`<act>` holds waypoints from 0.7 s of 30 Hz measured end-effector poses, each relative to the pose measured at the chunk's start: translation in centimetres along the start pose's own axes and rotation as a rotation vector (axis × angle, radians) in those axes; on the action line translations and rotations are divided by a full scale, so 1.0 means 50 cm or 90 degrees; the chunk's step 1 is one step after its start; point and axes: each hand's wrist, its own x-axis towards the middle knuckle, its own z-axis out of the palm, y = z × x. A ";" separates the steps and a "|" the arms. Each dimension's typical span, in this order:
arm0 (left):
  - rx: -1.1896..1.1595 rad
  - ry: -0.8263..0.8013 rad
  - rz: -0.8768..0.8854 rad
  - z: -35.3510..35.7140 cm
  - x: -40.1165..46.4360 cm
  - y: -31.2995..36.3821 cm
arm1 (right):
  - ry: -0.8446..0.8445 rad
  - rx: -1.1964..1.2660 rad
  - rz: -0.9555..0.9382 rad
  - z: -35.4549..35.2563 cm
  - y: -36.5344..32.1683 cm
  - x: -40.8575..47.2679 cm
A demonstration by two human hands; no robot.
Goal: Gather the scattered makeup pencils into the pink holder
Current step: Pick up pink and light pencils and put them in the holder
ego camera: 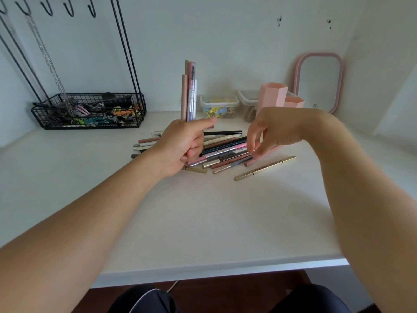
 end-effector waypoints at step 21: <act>-0.060 -0.021 -0.026 0.003 0.004 -0.005 | 0.234 0.397 -0.163 -0.012 -0.029 0.003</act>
